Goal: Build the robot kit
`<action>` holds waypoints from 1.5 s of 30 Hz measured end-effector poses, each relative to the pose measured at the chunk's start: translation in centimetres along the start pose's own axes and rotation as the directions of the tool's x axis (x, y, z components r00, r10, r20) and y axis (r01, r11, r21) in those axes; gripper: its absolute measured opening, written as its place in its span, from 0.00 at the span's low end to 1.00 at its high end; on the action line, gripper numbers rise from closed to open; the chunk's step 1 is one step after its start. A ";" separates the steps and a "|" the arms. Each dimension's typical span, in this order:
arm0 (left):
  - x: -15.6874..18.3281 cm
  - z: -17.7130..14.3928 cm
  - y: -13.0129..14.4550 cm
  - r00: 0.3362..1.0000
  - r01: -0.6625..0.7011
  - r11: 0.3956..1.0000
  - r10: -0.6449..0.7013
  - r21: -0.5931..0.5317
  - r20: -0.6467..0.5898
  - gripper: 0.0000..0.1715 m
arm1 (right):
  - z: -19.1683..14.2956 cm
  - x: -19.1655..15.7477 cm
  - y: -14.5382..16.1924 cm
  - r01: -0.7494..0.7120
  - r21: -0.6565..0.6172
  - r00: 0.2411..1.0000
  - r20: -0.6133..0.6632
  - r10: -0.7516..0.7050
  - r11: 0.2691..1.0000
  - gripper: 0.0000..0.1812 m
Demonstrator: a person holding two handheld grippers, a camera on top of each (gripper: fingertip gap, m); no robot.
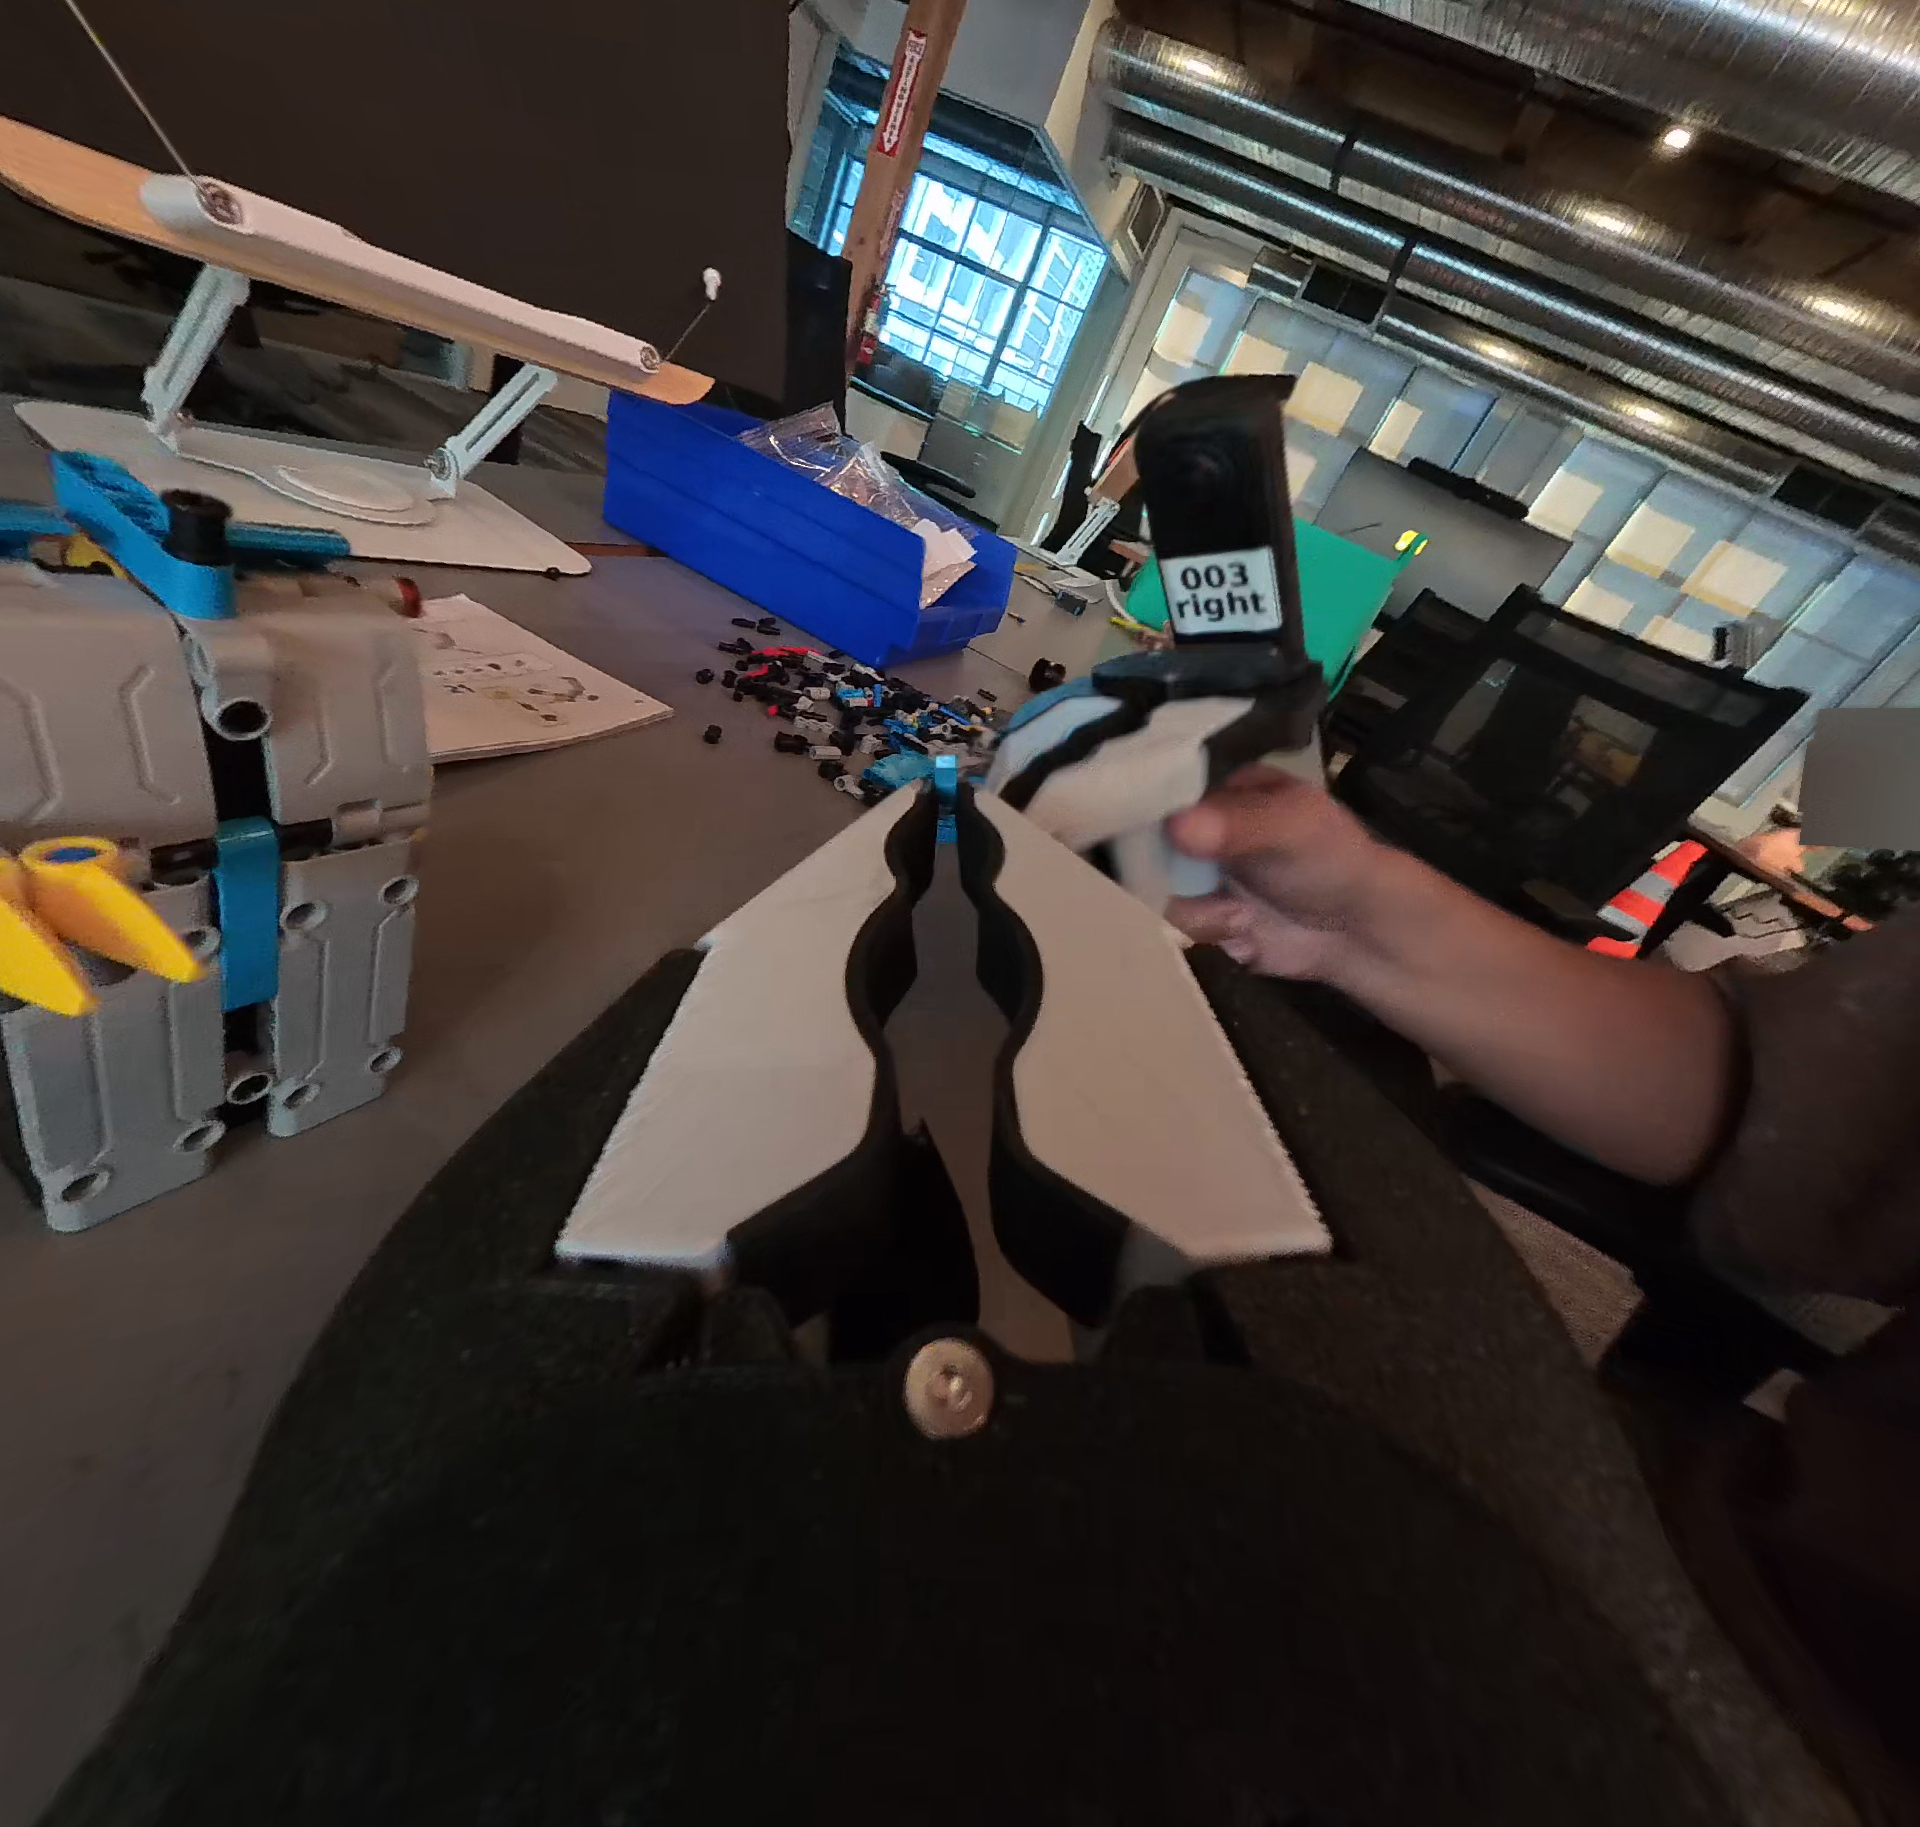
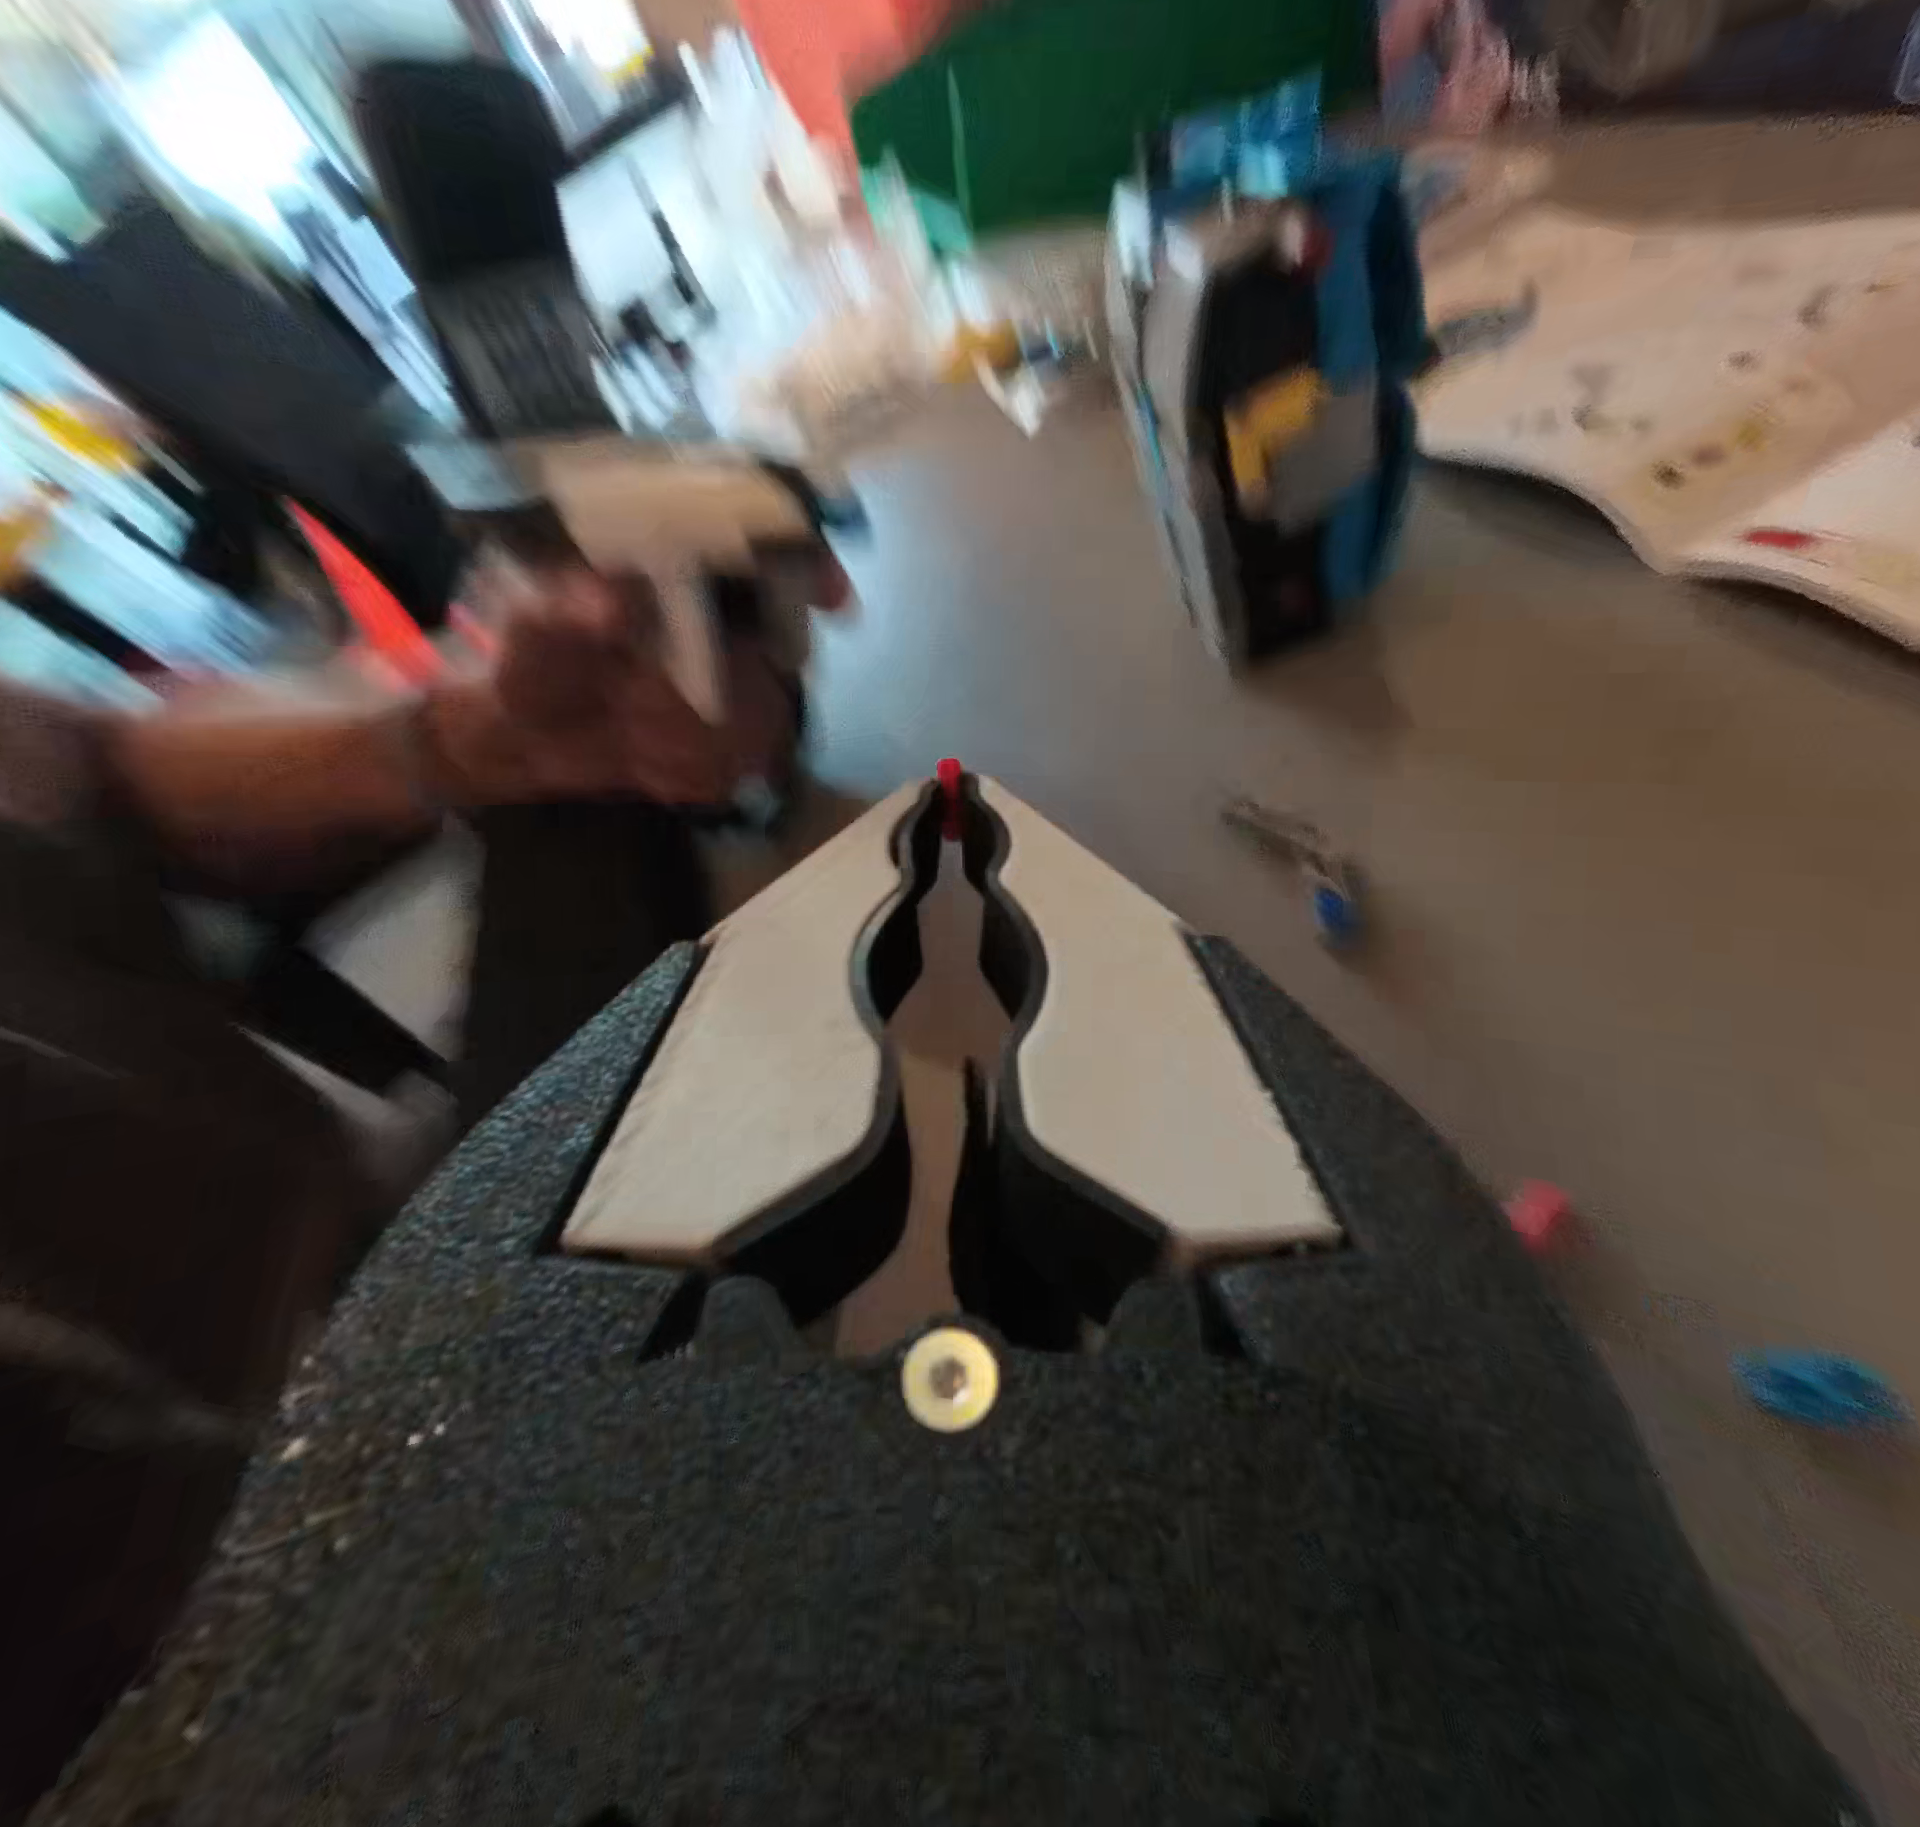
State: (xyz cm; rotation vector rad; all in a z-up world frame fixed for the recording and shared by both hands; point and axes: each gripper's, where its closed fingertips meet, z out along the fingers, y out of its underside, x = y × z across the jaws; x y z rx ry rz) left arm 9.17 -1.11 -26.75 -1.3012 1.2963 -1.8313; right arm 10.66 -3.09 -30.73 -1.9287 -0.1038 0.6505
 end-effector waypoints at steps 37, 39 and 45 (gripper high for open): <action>0.4 0.9 1.4 0.680 -0.663 0.714 0.700 -0.224 0.220 0.02 | 0.4 -1.5 -2.6 -0.029 0.078 0.984 -0.176 0.043 0.997 0.01; 0.7 1.0 1.4 0.635 -0.701 0.673 0.739 -0.236 0.222 0.02 | 0.3 -1.7 -2.5 -0.075 0.083 0.987 -0.134 0.085 0.994 0.01; 1.3 0.8 1.2 0.500 -0.794 0.549 0.834 -0.260 0.233 0.01 | 0.0 -2.2 -2.7 0.085 0.056 0.979 -0.191 -0.073 0.995 0.01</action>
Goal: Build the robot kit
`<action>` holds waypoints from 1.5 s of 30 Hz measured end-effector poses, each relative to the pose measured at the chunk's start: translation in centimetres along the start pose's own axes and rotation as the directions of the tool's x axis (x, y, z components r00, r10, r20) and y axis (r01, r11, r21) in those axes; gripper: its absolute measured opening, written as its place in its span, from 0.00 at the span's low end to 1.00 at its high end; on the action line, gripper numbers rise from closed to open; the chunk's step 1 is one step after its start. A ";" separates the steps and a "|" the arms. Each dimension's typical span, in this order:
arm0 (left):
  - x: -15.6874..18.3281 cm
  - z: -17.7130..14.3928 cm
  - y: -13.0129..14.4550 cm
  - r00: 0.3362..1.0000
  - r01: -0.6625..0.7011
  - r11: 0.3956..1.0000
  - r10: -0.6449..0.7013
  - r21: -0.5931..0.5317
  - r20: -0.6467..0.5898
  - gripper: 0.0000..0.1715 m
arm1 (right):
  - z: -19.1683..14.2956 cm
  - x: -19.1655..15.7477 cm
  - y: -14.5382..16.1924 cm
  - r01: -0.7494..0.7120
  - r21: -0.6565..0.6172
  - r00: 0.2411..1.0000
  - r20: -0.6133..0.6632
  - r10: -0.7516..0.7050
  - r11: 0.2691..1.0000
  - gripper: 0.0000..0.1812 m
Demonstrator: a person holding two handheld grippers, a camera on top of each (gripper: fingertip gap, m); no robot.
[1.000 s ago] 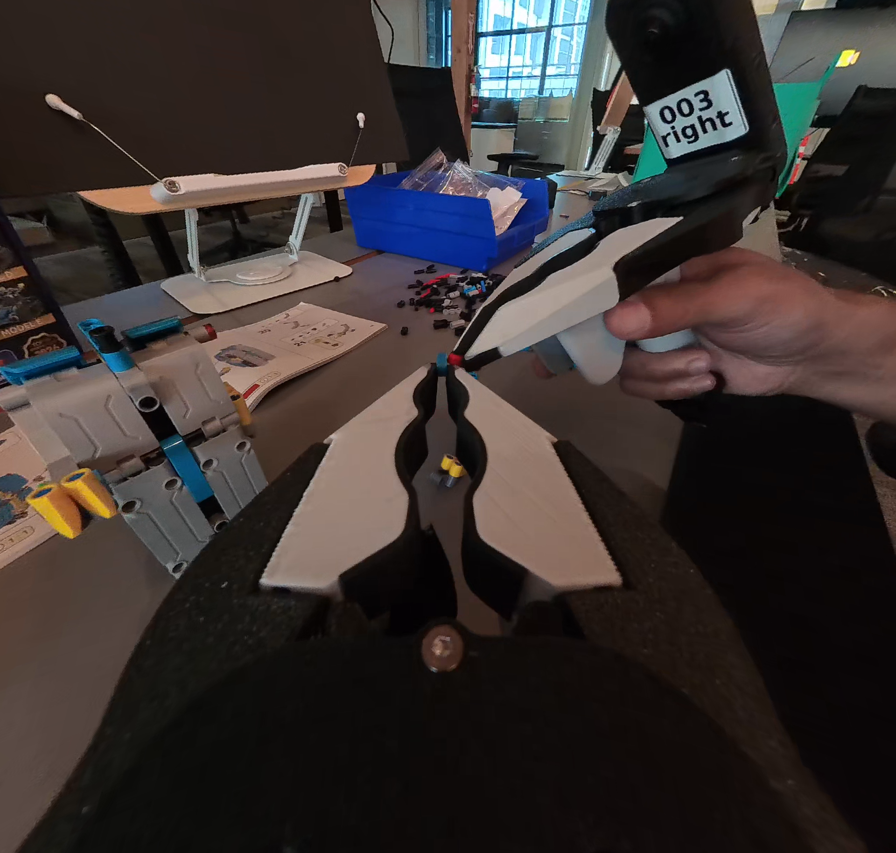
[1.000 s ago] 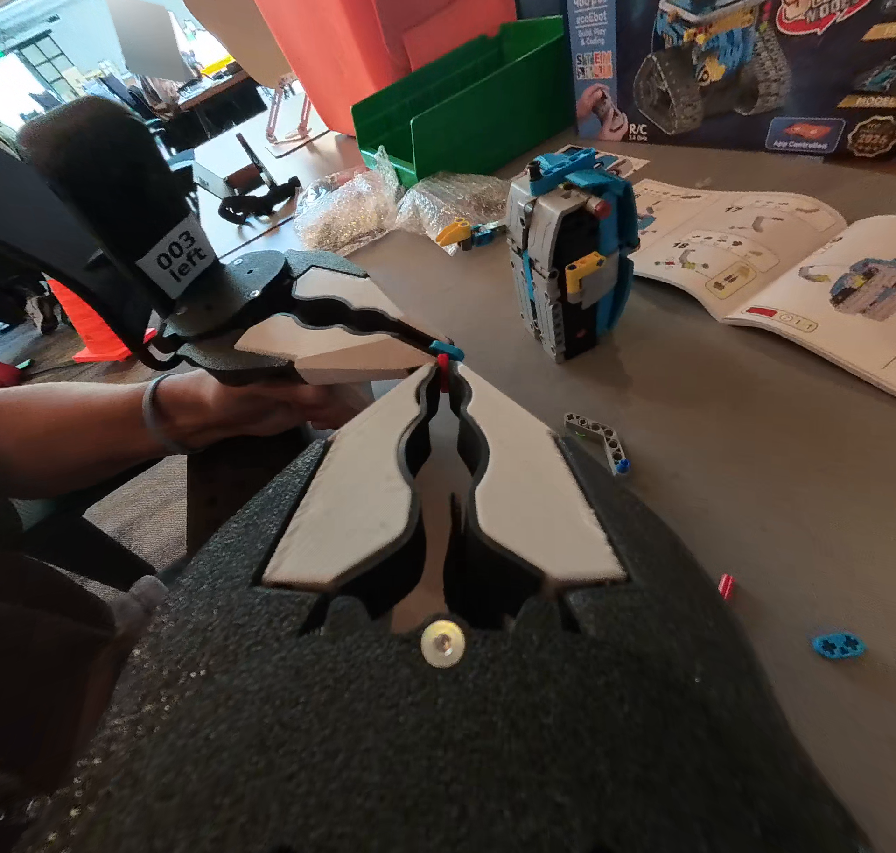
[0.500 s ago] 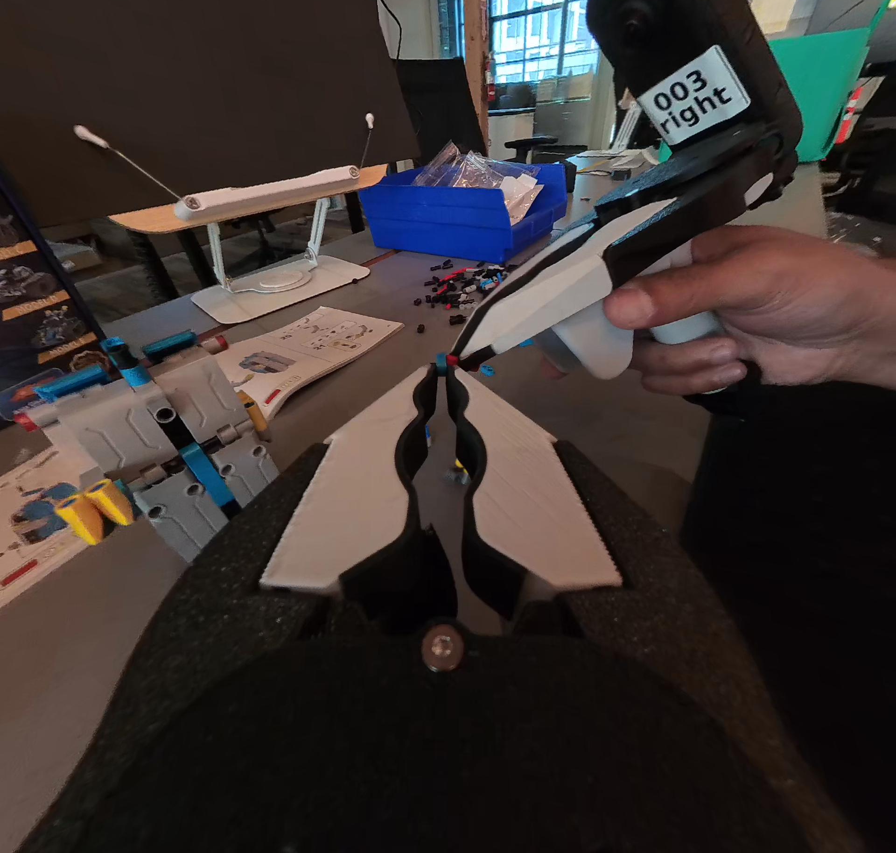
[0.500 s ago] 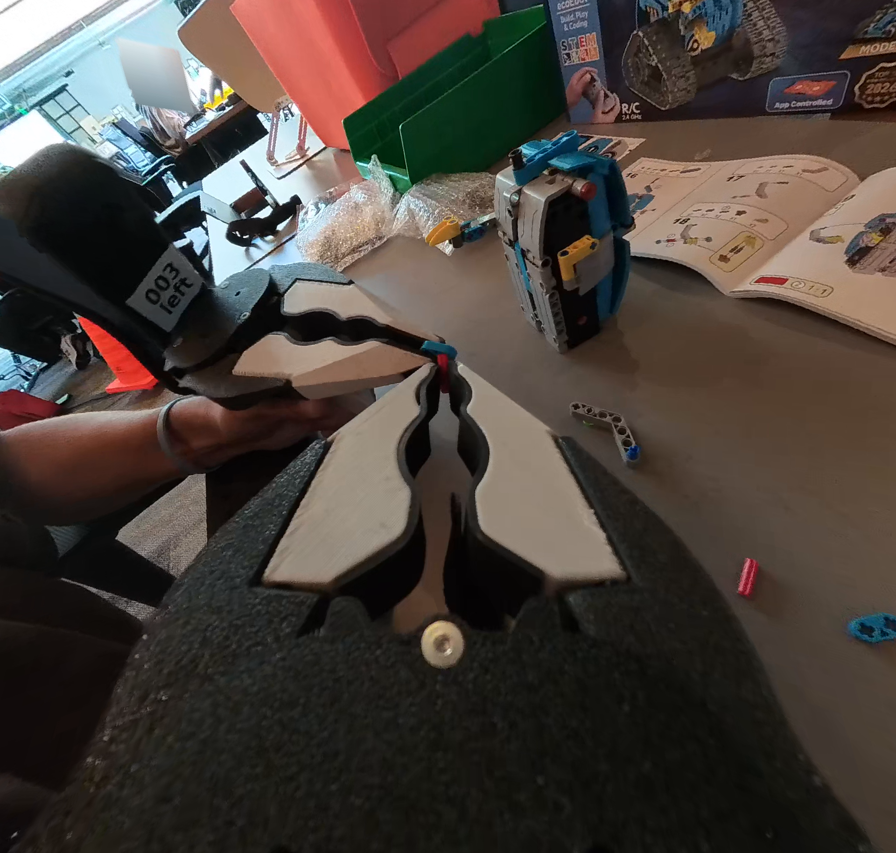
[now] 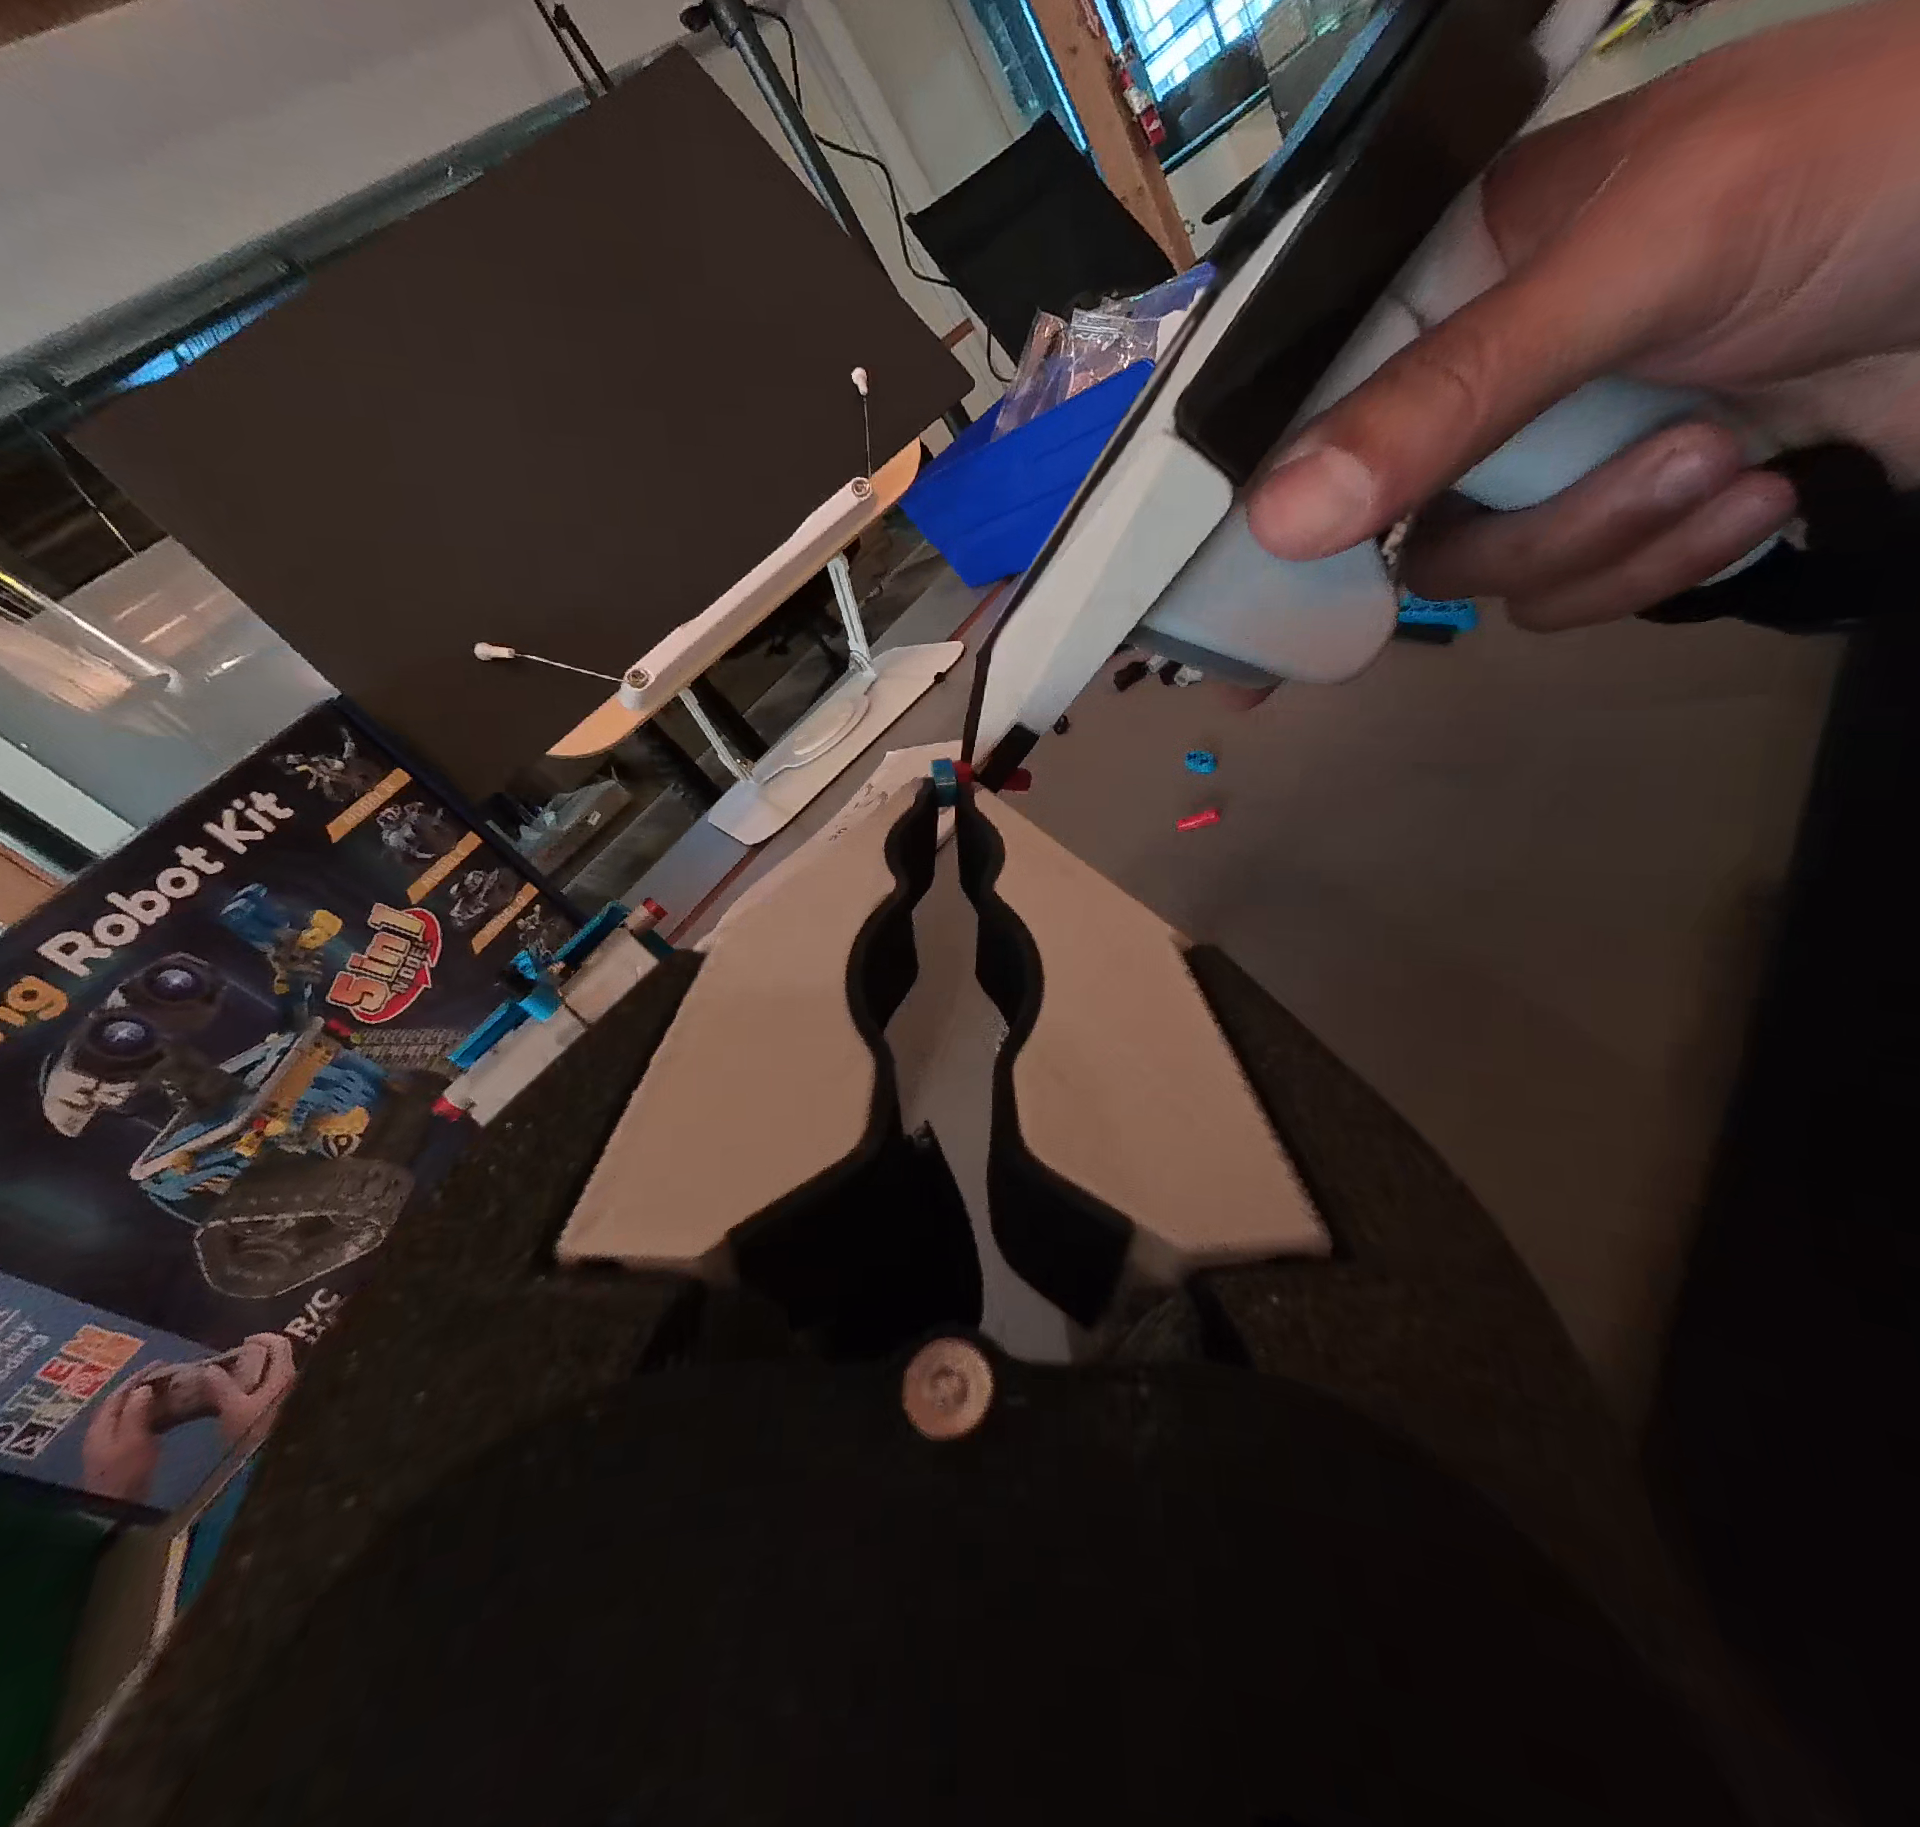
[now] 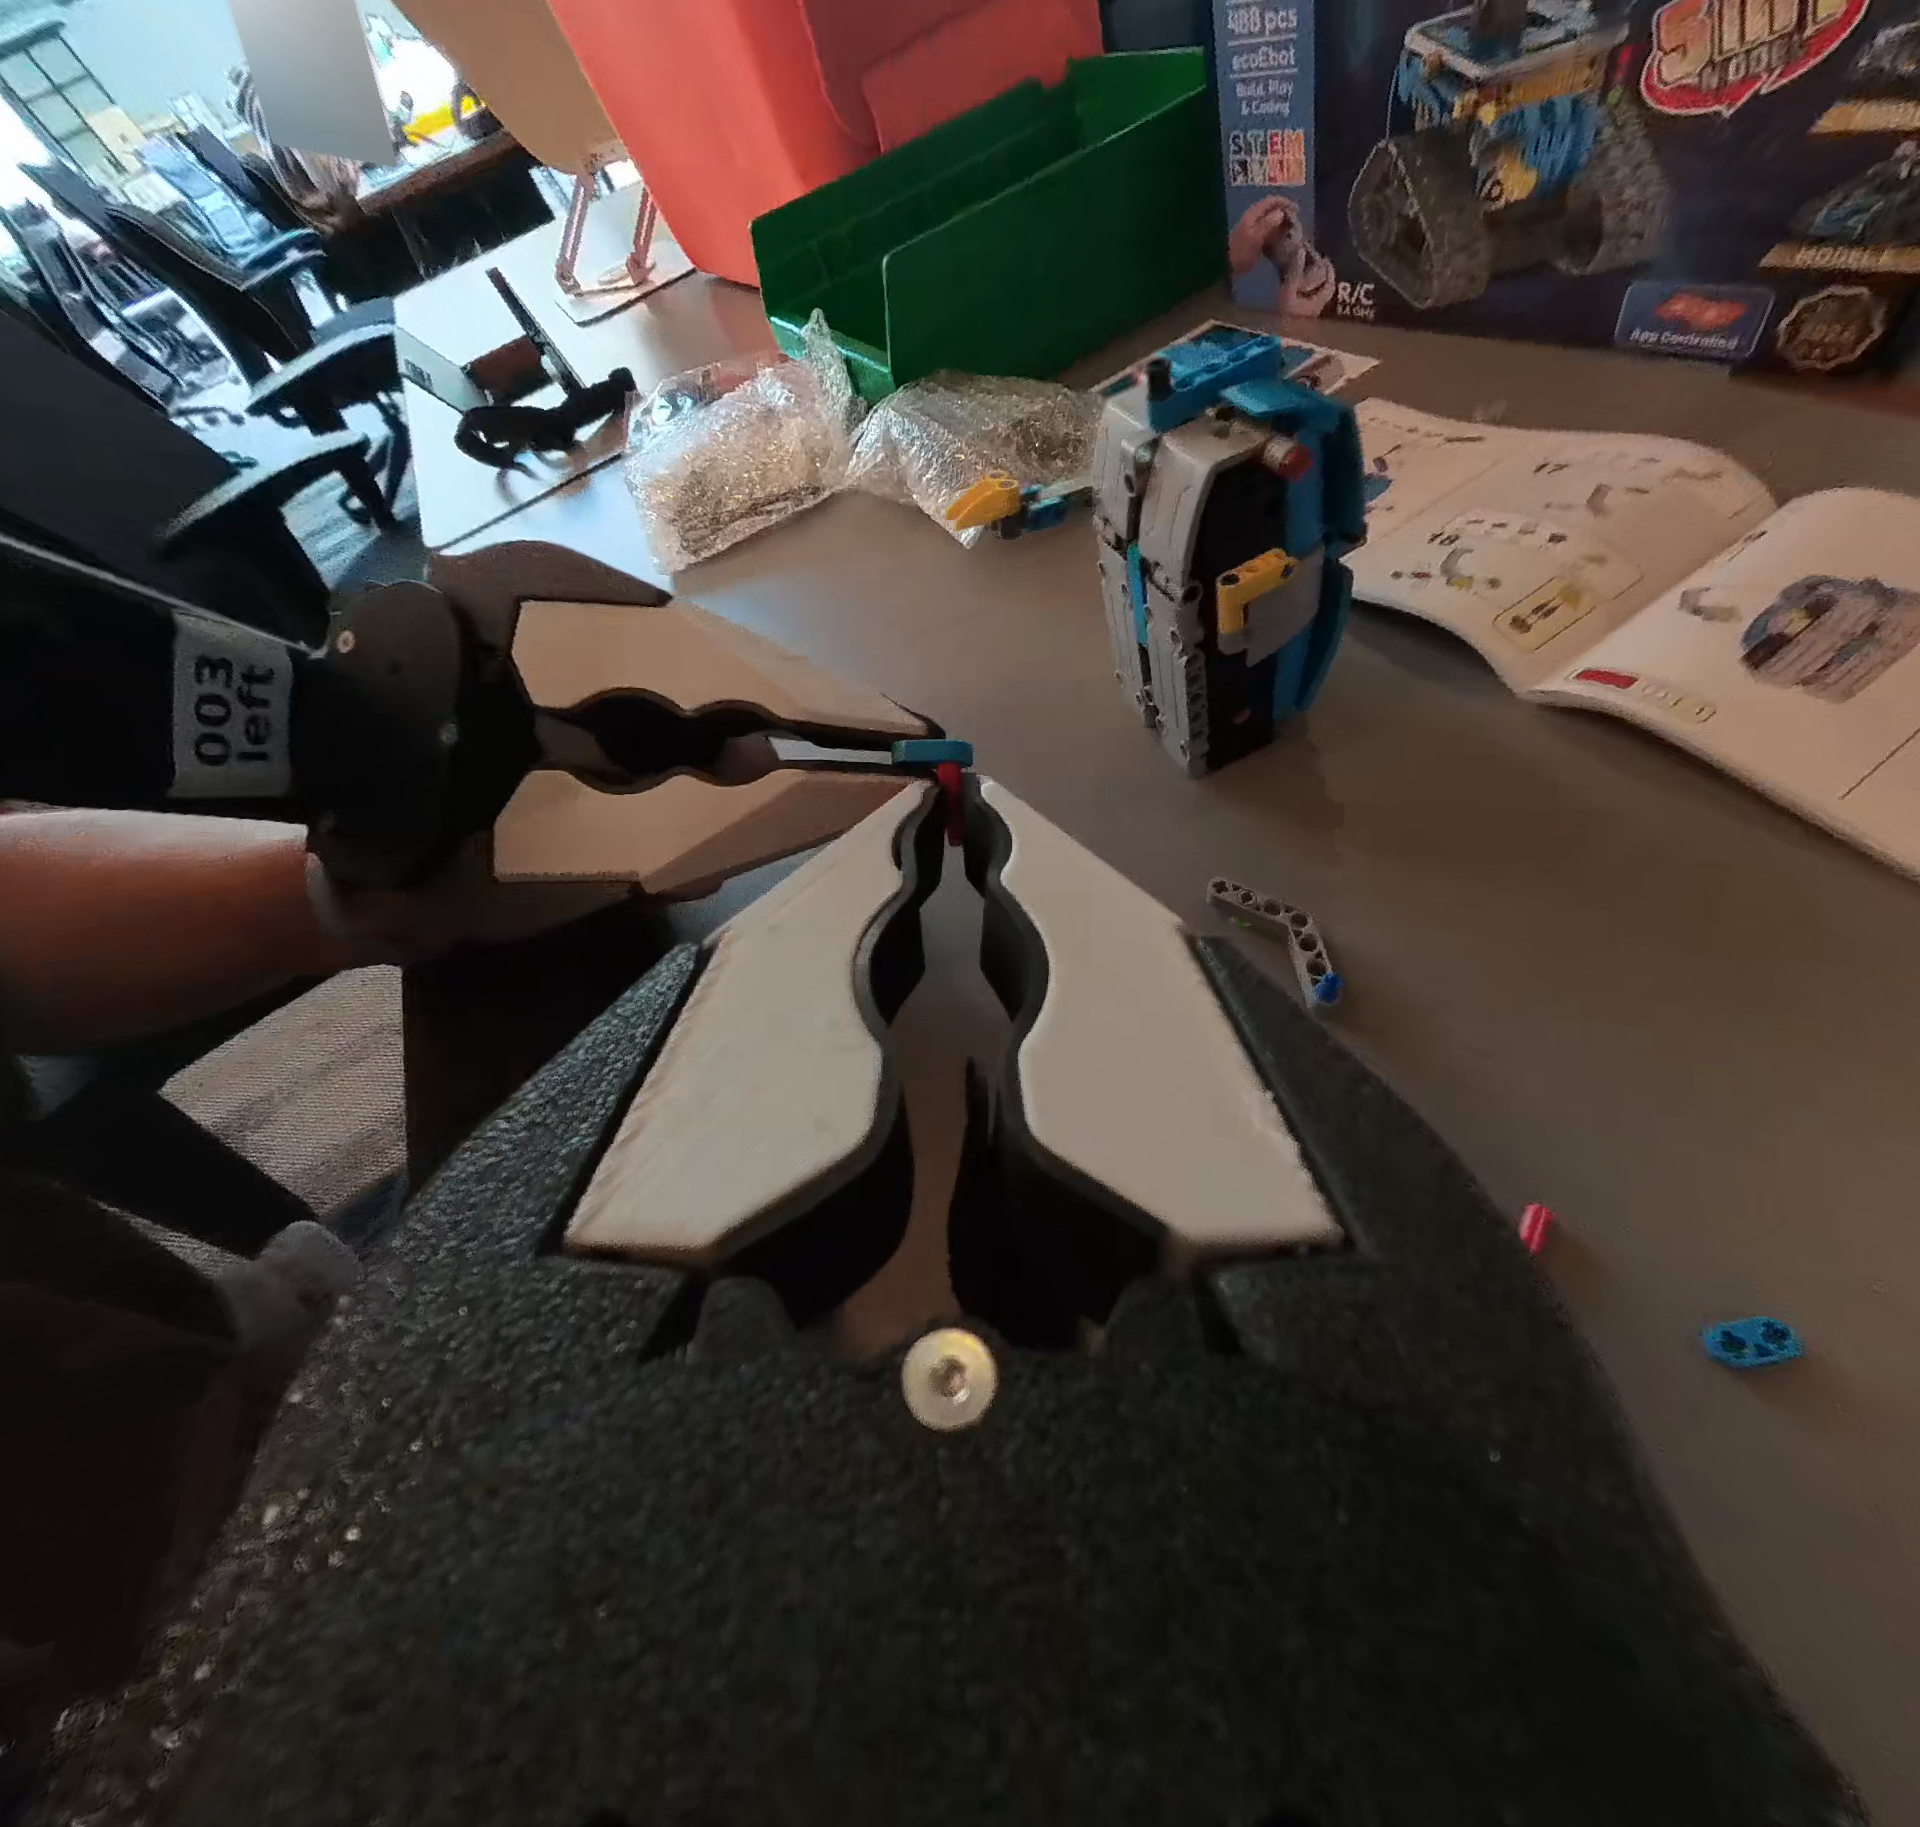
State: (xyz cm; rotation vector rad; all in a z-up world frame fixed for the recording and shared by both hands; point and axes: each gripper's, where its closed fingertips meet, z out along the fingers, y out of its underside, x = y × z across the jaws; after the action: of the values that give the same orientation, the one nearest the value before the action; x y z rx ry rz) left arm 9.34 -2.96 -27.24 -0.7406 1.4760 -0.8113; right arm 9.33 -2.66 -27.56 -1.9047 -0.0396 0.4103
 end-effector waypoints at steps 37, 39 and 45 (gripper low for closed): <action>0.3 0.6 3.2 0.999 -0.019 0.988 0.012 -0.155 -0.040 0.02 | -1.0 7.1 3.3 -0.136 -0.001 0.991 0.001 0.136 0.991 0.03; 0.3 0.6 3.2 0.999 -0.011 0.987 0.005 -0.157 -0.037 0.02 | -1.1 8.6 2.4 -0.119 0.017 0.990 -0.071 0.120 0.993 0.05; -0.2 0.7 3.3 0.999 0.028 0.988 -0.032 -0.155 -0.024 0.02 | 0.0 23.8 -7.4 -0.070 0.059 0.863 -0.497 0.090 0.996 0.19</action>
State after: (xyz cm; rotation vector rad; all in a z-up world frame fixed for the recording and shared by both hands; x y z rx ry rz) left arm 10.10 -1.08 -29.89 -0.8729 1.5676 -0.7378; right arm 32.88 5.36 -27.08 -1.9255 0.3922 -0.0408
